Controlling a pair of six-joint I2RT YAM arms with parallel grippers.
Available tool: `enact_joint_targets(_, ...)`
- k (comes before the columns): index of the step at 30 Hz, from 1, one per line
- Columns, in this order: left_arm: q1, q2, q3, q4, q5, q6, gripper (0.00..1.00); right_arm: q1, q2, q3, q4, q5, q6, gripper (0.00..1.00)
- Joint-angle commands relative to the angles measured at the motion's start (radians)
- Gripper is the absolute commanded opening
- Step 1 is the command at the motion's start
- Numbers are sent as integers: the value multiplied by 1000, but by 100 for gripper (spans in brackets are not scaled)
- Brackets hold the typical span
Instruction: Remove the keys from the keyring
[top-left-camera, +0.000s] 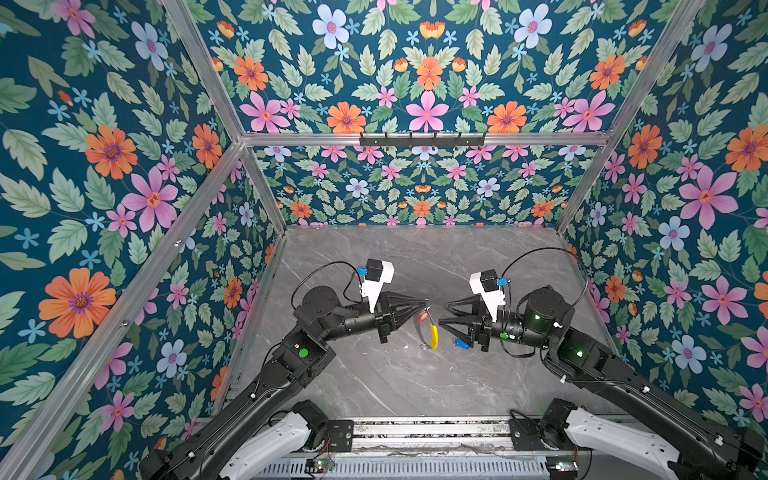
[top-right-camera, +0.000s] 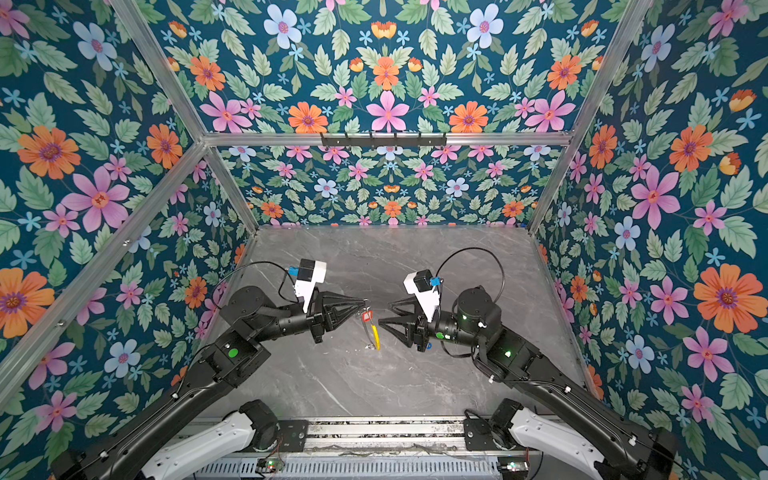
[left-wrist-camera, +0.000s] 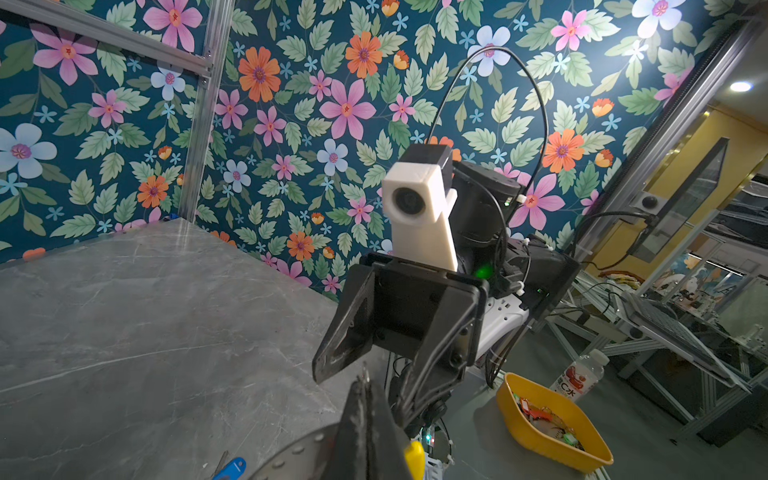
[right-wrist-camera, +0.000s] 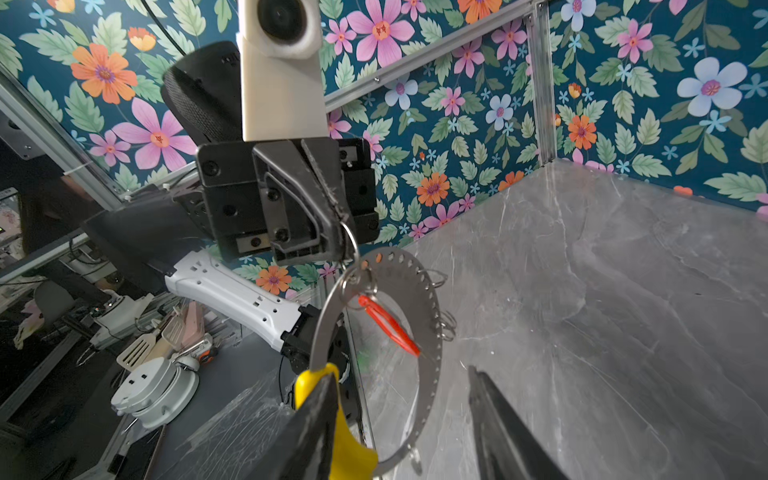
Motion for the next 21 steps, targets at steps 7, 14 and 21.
enact_joint_targets(7,-1,-36,-53,120,91,40,0,36,18,6,3,-44,-80,50)
enact_joint_targets(14,-2,-40,-73,164,136,37,0,93,32,14,-11,-34,-122,51)
enact_joint_targets(21,-2,-43,-91,202,165,24,0,109,51,19,12,-17,-127,50)
